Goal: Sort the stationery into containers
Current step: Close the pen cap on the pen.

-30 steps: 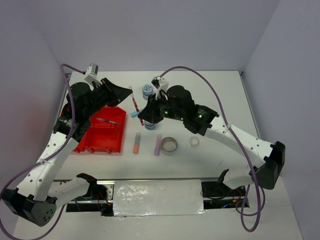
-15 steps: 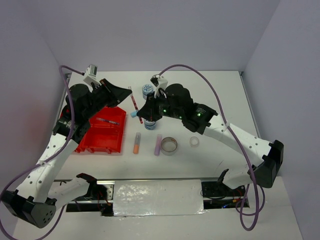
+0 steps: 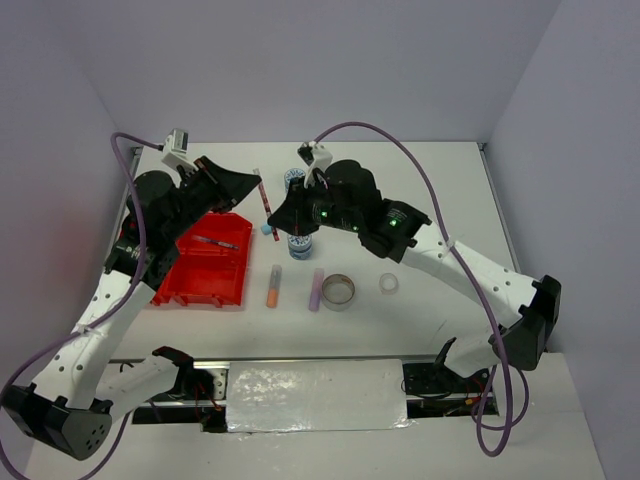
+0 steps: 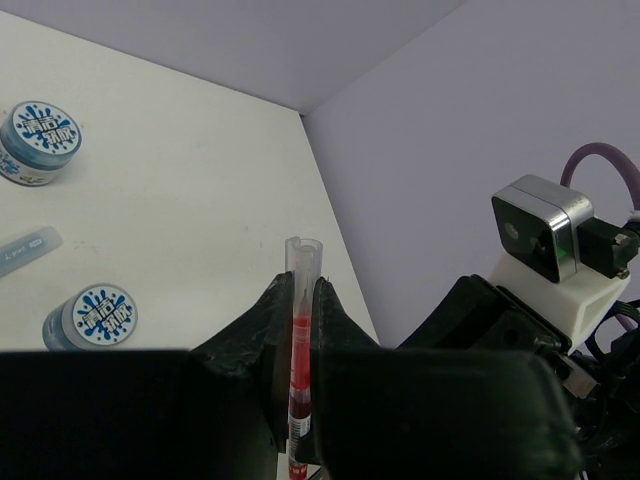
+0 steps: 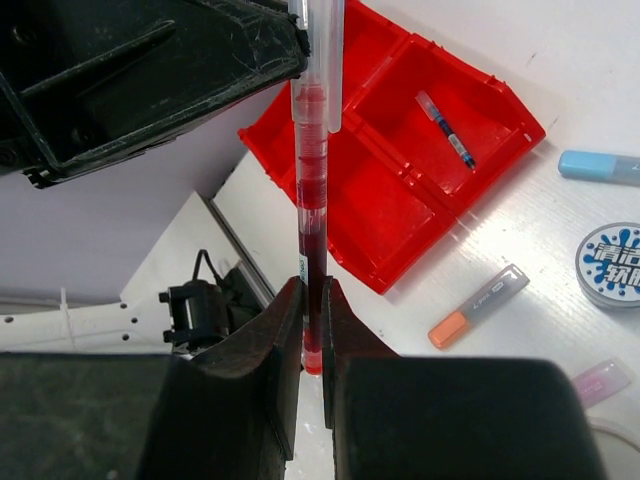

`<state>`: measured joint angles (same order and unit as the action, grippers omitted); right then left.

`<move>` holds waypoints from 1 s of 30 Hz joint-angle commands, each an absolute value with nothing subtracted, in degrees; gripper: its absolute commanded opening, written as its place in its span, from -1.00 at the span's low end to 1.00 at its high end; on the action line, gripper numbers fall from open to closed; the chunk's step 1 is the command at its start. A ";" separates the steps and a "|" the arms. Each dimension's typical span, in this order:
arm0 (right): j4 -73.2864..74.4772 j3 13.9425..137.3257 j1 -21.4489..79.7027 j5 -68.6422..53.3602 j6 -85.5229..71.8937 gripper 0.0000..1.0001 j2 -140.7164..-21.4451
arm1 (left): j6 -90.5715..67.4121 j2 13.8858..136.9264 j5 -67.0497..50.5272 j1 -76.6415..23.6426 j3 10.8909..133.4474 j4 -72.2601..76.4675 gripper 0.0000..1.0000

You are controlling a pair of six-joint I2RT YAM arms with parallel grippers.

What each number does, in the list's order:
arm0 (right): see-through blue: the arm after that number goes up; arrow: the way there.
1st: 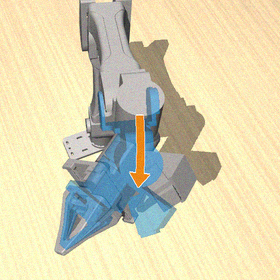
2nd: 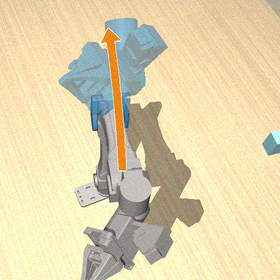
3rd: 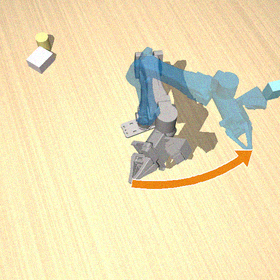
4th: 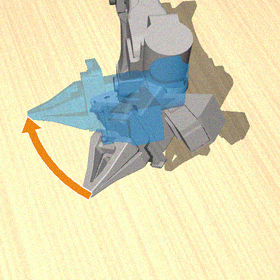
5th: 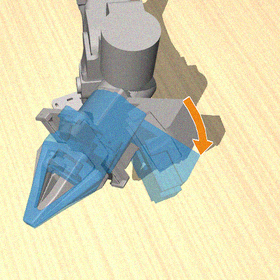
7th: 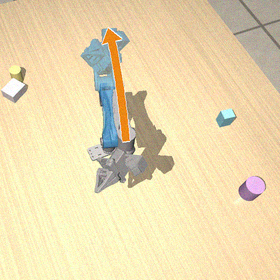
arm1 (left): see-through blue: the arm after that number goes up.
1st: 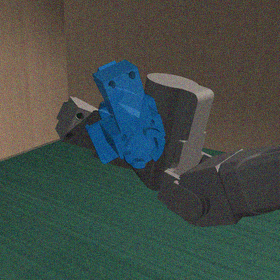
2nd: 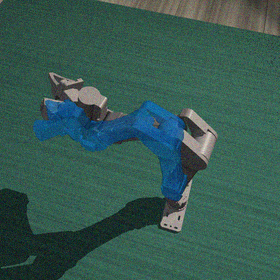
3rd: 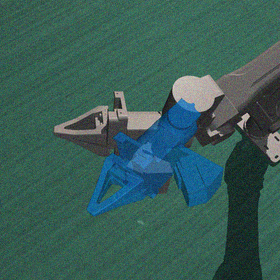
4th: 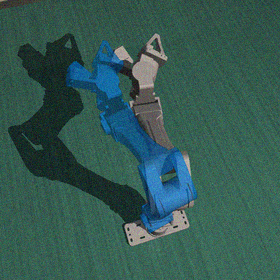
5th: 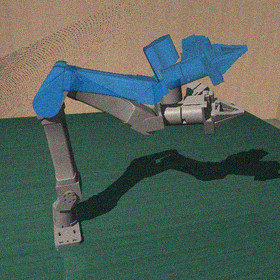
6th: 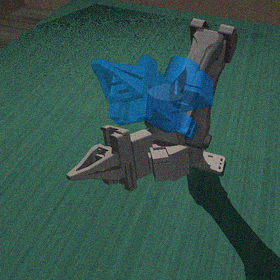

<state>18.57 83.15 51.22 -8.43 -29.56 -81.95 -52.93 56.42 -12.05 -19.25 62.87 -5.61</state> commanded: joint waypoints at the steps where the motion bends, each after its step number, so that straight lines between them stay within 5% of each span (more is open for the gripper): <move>1: 12.05 87.36 50.80 -4.75 -31.02 -1.00 -81.91 | -53.70 55.46 -14.50 -19.42 62.05 -4.48 -1.00; 17: -2.00 88.86 47.37 -16.42 -20.93 -1.00 -83.68 | -52.48 55.28 -19.77 -19.42 61.61 -4.39 -0.99; 30: -2.81 81.83 48.43 -21.36 -16.35 -1.00 -78.31 | -47.55 56.69 -22.85 -19.42 66.88 -1.58 -0.42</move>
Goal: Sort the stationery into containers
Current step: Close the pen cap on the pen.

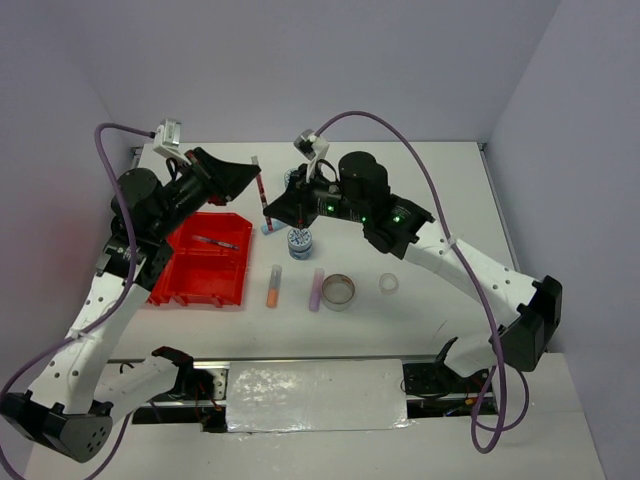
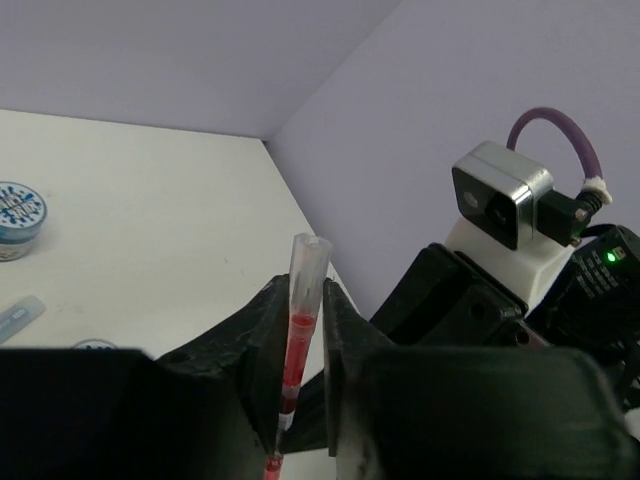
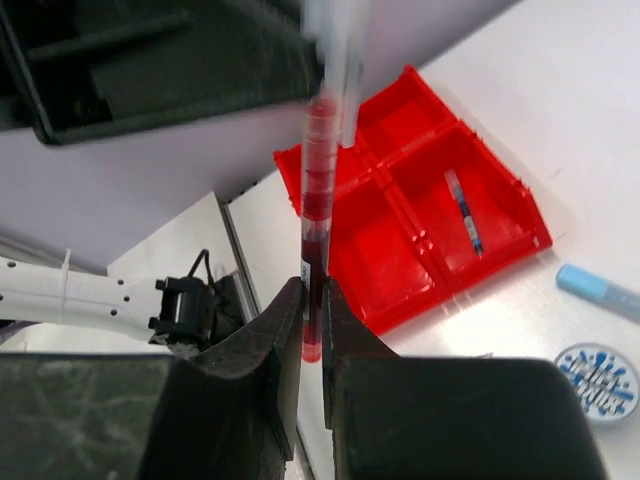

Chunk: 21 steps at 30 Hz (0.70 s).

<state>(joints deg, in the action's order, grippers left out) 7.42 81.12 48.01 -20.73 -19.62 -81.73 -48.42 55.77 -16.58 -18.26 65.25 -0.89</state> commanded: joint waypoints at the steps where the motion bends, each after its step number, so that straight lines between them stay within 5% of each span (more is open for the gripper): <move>1: -2.64 81.65 48.34 -20.92 -16.09 -1.00 -78.14 | -47.46 56.69 -23.11 -19.42 66.88 -1.32 -0.34; 8: -1.76 81.91 48.43 -20.04 -15.12 -1.00 -77.61 | -47.46 55.99 -24.43 -19.42 66.09 1.14 -0.16; 15: -1.84 82.09 48.51 -20.83 -15.12 -1.00 -77.61 | -47.37 56.51 -25.48 -19.42 66.88 1.58 -0.98; 19: -2.02 81.65 48.43 -22.41 -14.59 -0.99 -77.34 | -45.80 56.60 -28.38 -19.42 67.76 3.16 -1.00; 21: -1.93 81.82 48.25 -25.29 -14.24 -0.68 -77.61 | -44.48 56.69 -31.97 -19.51 68.38 4.82 -1.00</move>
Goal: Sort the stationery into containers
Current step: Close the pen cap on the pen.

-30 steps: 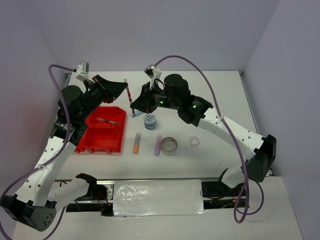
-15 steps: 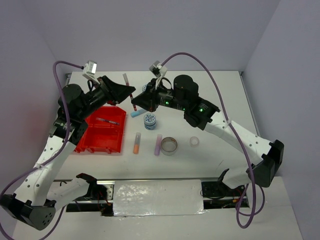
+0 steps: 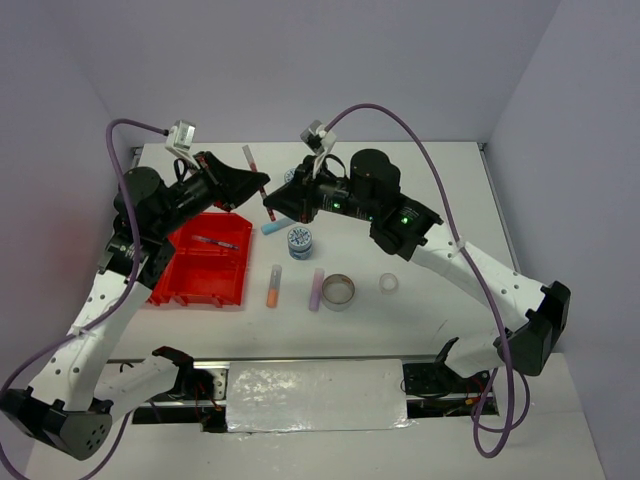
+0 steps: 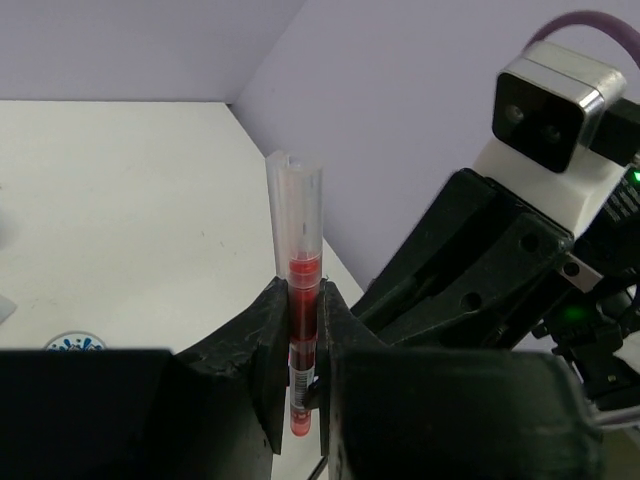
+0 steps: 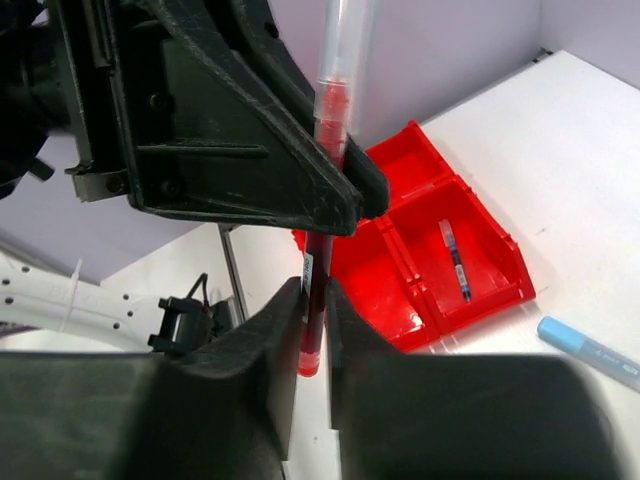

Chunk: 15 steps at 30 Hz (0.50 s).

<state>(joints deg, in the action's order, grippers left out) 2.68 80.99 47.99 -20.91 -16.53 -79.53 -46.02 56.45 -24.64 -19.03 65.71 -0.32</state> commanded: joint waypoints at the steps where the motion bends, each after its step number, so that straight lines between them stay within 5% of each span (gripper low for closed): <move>1: -1.85 82.09 48.34 -26.10 -14.24 -0.52 -77.78 | -44.04 56.78 -33.12 -19.51 68.73 5.27 -1.00; 3: -2.11 82.26 48.34 -27.59 -14.76 -0.27 -78.31 | -43.77 56.69 -36.19 -19.42 69.43 7.28 -1.00; 8: -3.69 82.00 48.34 -27.86 -16.17 -0.27 -78.66 | -44.82 56.78 -43.05 -19.42 70.57 12.03 -1.00; 13: -4.83 82.27 48.34 -28.04 -17.14 -0.69 -78.66 | -45.00 56.43 -45.00 -19.51 70.49 12.83 -1.00; 15: -5.97 82.27 48.43 -28.30 -18.10 -1.00 -78.58 | -44.48 56.43 -45.53 -19.60 70.40 12.04 -1.00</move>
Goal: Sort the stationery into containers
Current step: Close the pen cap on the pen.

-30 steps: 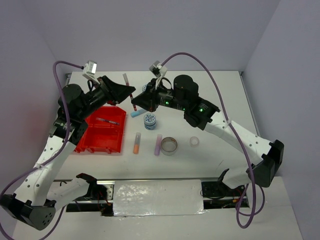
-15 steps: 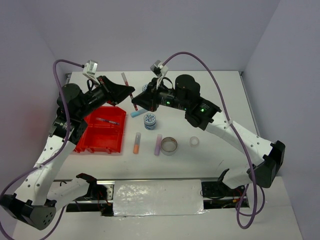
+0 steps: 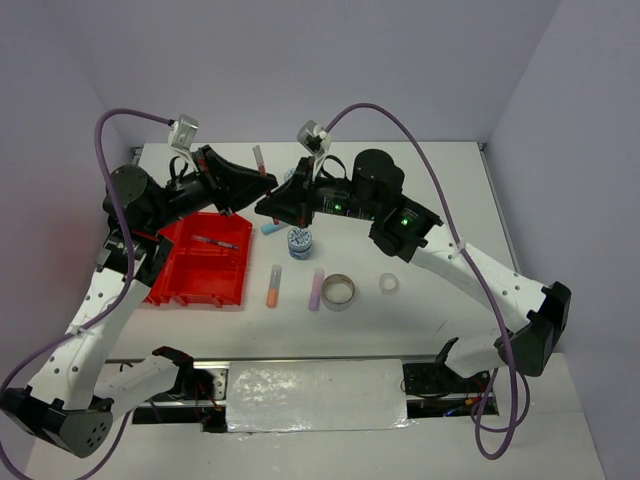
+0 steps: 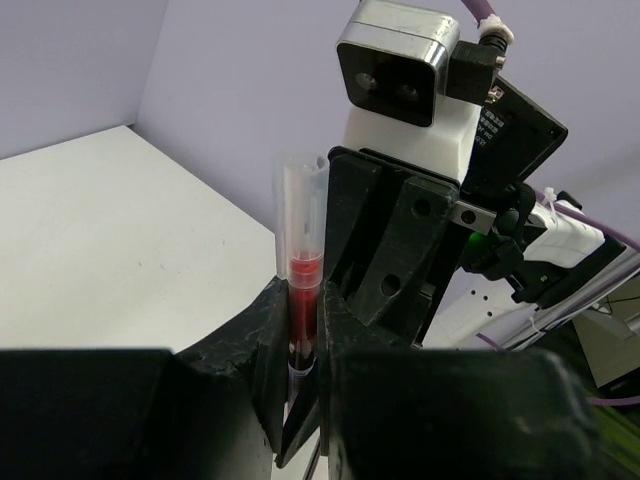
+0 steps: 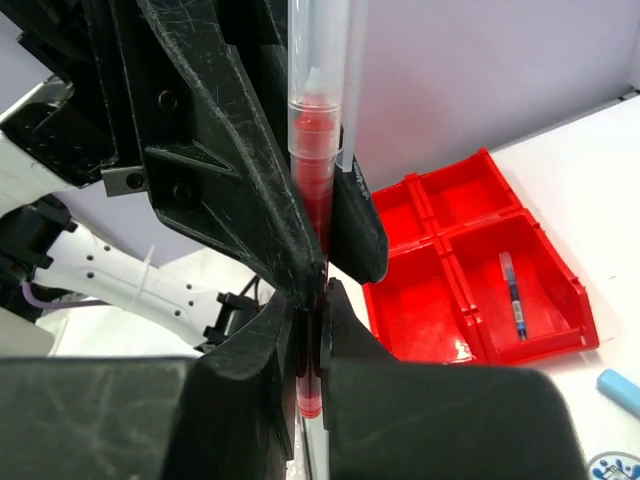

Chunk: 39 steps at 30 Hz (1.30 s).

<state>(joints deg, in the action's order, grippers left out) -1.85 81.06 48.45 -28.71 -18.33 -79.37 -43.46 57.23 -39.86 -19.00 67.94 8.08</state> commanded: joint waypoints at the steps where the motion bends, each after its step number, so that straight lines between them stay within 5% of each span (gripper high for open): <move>1: -6.32 82.18 48.34 -28.47 -18.45 -1.00 -78.40 | -44.21 56.43 -45.53 -19.60 70.49 11.61 -0.96; 4: -7.56 81.65 48.43 -29.00 -19.69 -1.00 -78.05 | -42.63 55.90 -44.39 -19.60 70.66 9.68 -0.47; 5: -7.91 81.48 48.43 -28.92 -20.12 -1.00 -77.87 | -42.10 55.90 -43.43 -19.60 70.93 8.80 -0.11; 8: -7.91 80.69 48.51 -28.39 -20.30 -1.00 -77.17 | -40.00 56.51 -42.54 -19.69 72.42 5.63 0.44; 10: -7.56 80.33 48.51 -27.78 -20.21 -1.00 -76.73 | -38.24 56.86 -40.61 -19.60 73.47 2.65 0.57; 11: -6.60 80.42 48.43 -27.69 -19.69 -1.00 -76.82 | -37.71 56.95 -39.82 -19.60 73.91 1.68 0.91; 12: -6.07 80.77 48.43 -27.51 -19.43 -1.00 -76.90 | -36.75 57.13 -37.90 -19.60 74.79 0.19 0.99; 25: -3.08 78.84 48.78 -28.12 -18.02 -1.00 -75.85 | -35.69 57.74 -27.17 -19.60 79.80 -3.78 0.95; 31: -2.20 78.75 48.96 -28.92 -17.84 -1.00 -75.85 | -36.12 58.80 -25.67 -19.60 80.33 -3.08 0.76; 39: -1.41 79.10 49.13 -28.83 -17.49 -1.00 -75.50 | -38.32 58.54 -27.33 -19.60 77.88 -0.53 0.26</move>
